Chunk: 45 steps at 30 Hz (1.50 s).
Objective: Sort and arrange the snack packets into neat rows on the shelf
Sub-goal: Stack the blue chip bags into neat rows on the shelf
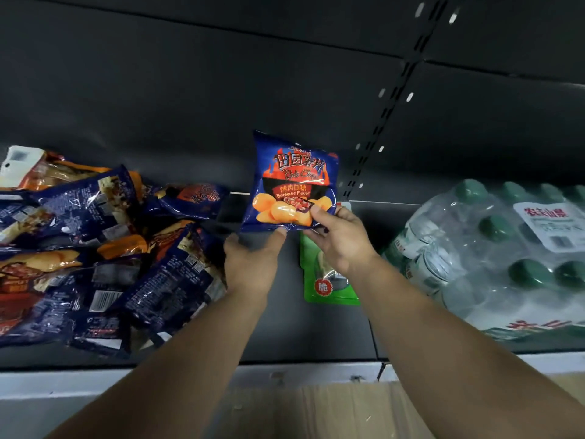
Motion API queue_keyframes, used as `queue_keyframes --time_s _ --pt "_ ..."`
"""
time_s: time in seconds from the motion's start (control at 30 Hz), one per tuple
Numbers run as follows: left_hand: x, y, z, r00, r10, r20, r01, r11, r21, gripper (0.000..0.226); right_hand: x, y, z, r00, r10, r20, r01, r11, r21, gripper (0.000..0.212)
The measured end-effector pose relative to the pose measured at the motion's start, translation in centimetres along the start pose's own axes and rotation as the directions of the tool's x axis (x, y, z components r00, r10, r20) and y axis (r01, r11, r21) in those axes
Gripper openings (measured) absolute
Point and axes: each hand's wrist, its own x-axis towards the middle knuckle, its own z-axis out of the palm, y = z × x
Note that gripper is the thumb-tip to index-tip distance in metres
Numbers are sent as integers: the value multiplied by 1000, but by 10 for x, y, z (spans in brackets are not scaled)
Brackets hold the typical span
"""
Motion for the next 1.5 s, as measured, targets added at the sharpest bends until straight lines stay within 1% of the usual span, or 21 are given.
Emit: queue_keyframes --time_s 0.07,0.1,0.17,0.3,0.4,0.43,0.53,0.6,0.63,0.67,0.7,0.77,0.8,0.9,0.97,1.03,1.07,1.17,1.3,1.4,1.5 --pt "-9 0 4 974 -115 196 150 973 -174 57 -3 1 0 999 17 42 -16 1000 -12 13" --pt "-14 1 6 949 -136 284 206 950 -233 43 -5 2 0 998 26 64 -24 999 -28 13" --pt "-19 1 9 926 -138 353 240 934 -265 24 -7 3 0 995 35 94 -30 998 -52 13" --pt "-20 -2 9 908 -164 385 292 908 -300 23 -11 -3 -4 996 3 94 1 999 -48 12" --pt "-19 -1 8 903 -157 400 315 875 -368 41 -15 -4 -7 992 13 124 -4 997 -74 9" --pt "-19 1 7 905 -146 399 319 854 -412 39 -16 -3 -8 990 21 141 -5 994 -109 7" --pt "-17 6 4 915 -138 379 333 788 -517 19 -19 -2 -7 984 62 167 -21 971 -238 23" --pt "-16 5 2 927 -150 344 327 773 -543 16 -21 -3 -4 983 76 168 -20 950 -312 19" --pt "-16 4 0 931 -152 331 321 775 -545 15 -22 -4 -3 984 68 163 -11 946 -325 14" --pt "-15 2 -2 934 -152 325 315 781 -540 14 -22 -6 -1 988 50 147 -1 948 -320 15" --pt "-15 1 -4 934 -150 323 310 788 -532 15 -20 -9 0 993 28 118 10 952 -305 23" --pt "-15 -2 -7 932 -148 330 307 805 -507 27 -15 -14 1 998 -12 56 28 959 -283 43" --pt "-16 -3 -9 929 -149 340 310 814 -491 34 -12 -17 3 999 -34 31 41 964 -263 44" --pt "-21 -6 -13 911 -150 383 321 841 -434 35 -7 -21 4 995 -77 -66 64 981 -182 29" --pt "-26 -9 -14 870 -151 469 342 871 -354 30 -6 -20 8 992 -78 -98 68 993 -101 20" --pt "-33 -13 -10 817 -158 555 356 895 -270 23 -8 -18 16 992 -89 -90 84 995 -55 18" --pt "-36 -14 -7 806 -164 569 358 900 -248 18 -10 -17 20 992 -92 -85 88 995 -56 21" --pt "-36 -16 -1 828 -170 535 338 912 -233 4 -13 -17 27 995 -80 -61 77 995 -58 21" --pt "-33 -20 1 850 -154 503 298 929 -218 2 -12 -15 30 995 -79 -60 74 995 -70 23" --pt "-33 -22 3 898 -135 418 241 947 -213 9 -11 -11 30 992 -103 -75 96 991 -92 26" --pt "-31 -24 1 931 -73 358 137 978 -159 13 -7 -11 26 985 -112 -134 103 992 -73 26"
